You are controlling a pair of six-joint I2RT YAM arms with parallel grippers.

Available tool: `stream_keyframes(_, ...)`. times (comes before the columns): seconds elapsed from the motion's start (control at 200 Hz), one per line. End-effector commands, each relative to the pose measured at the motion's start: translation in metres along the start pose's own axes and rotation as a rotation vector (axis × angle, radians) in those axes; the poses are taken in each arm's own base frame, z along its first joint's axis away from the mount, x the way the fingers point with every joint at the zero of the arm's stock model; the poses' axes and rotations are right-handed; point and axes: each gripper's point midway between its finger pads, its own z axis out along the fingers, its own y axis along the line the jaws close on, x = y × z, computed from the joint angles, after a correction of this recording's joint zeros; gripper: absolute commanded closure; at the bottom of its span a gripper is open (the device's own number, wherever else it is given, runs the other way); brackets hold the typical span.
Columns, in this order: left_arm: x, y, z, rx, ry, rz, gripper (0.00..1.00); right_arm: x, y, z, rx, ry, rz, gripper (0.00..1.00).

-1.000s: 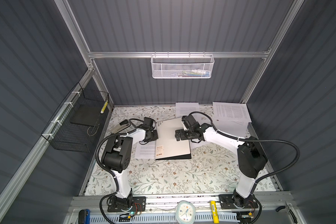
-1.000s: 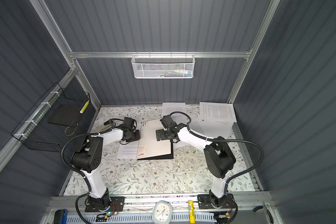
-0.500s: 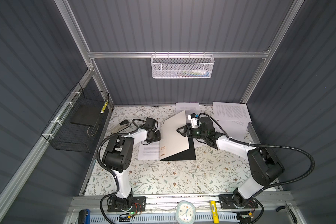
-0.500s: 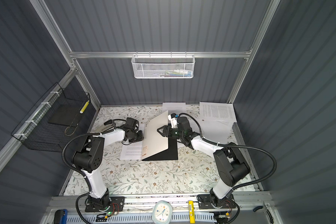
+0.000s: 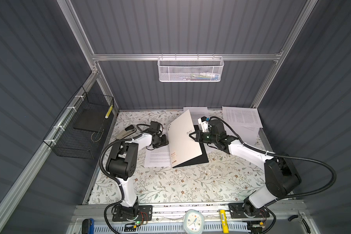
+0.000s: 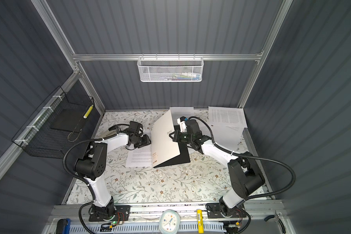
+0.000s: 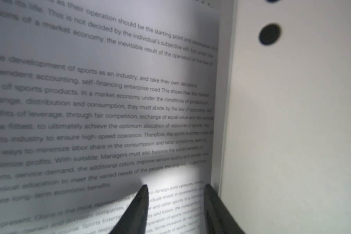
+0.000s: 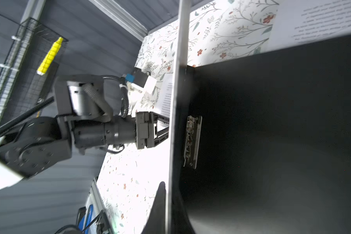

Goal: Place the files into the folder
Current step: 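Lift the white folder cover with the right gripper, swinging it open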

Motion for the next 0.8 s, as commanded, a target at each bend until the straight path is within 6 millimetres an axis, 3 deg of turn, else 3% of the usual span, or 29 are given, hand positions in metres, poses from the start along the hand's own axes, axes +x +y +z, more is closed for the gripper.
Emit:
stream_keyframes(0.0,-0.016,-0.022,-0.038,0.073,-0.075,0.003,0.53,-0.027,0.05,-0.034,-0.09,-0.075,-0.084,1.0)
stream_keyframes(0.145,0.007,-0.007,-0.05,0.02,-0.069,-0.002,0.51,-0.034,0.06,-0.069,-0.054,-0.13,-0.101,1.0)
stream_keyframes(0.34,0.037,0.018,-0.06,-0.071,-0.045,0.017,0.31,-0.045,0.065,-0.11,-0.014,-0.179,-0.096,1.0)
stream_keyframes(0.55,0.058,0.026,-0.051,-0.065,-0.001,0.019,0.2,-0.051,0.064,-0.142,0.017,-0.211,-0.097,1.0)
stream_keyframes(0.795,0.074,0.026,-0.024,-0.045,0.069,0.021,0.18,-0.058,0.061,-0.179,0.036,-0.272,-0.085,1.0)
